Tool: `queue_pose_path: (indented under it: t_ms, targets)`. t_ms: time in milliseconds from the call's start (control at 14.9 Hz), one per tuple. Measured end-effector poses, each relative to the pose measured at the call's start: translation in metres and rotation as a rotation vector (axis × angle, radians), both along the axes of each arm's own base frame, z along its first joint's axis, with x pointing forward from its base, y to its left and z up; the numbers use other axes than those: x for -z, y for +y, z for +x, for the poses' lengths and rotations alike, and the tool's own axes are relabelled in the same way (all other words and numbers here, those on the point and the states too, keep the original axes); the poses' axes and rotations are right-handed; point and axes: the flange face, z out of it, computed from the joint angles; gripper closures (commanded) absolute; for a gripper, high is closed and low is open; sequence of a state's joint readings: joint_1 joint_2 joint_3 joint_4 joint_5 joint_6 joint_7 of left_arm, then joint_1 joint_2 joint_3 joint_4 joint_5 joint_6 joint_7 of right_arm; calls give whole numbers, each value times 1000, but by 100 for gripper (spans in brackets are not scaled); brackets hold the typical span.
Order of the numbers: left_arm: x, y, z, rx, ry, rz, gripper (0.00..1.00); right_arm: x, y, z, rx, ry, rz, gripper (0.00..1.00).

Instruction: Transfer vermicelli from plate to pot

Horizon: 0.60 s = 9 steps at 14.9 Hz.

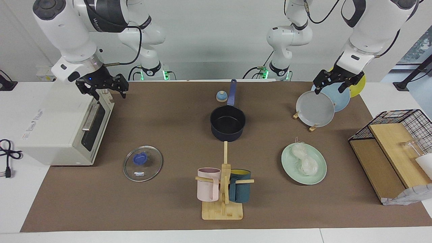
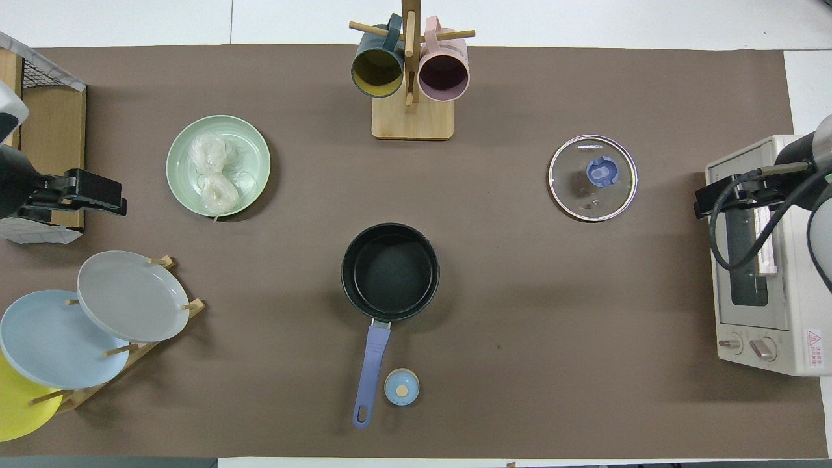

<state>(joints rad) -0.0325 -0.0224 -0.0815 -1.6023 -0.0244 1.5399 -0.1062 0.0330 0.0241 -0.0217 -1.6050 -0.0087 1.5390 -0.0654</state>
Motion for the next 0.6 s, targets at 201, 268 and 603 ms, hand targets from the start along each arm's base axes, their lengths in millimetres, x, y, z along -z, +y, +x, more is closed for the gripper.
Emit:
queue_pose_path:
  t_ms: [201, 268, 603]
  targets:
    - [-1, -1, -1, 2, 1, 0, 0, 0, 0, 0, 0, 0, 0, 0]
    - [-2, -1, -2, 2, 1, 0, 0, 0, 0, 0, -1, 0, 0, 0]
    - [-1, 0, -1, -3, -1, 0, 0, 0, 0, 0, -1, -1, 0, 0]
